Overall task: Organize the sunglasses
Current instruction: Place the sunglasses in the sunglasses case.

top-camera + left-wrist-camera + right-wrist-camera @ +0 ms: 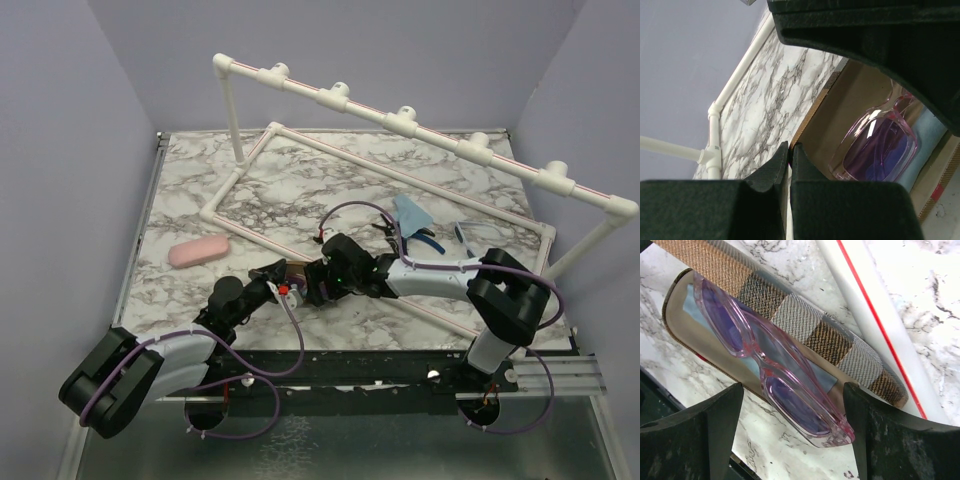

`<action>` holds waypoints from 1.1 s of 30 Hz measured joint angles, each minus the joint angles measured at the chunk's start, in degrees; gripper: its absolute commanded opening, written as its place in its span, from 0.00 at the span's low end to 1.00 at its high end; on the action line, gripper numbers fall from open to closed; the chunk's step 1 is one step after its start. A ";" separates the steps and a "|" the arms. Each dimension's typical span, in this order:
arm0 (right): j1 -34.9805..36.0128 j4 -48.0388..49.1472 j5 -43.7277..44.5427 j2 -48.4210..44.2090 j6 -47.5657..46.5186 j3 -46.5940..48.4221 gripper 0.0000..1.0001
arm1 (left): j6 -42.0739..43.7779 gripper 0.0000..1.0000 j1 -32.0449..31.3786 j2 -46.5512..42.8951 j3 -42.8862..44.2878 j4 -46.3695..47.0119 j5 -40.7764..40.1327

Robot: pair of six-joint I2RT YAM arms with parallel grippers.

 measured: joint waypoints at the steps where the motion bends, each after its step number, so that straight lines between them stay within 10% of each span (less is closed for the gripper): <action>1: 0.11 -0.94 0.72 0.13 -0.09 0.61 0.82 | 0.09 0.00 0.00 -0.02 0.00 0.00 -0.02; 15: 2.58 -10.01 10.32 0.79 -2.56 7.06 0.97 | 0.11 0.00 -0.04 -0.42 0.00 0.11 -0.07; 33: 2.86 -9.94 10.95 -4.70 -2.64 4.11 0.94 | 1.62 0.00 -0.37 -0.39 0.00 0.46 0.17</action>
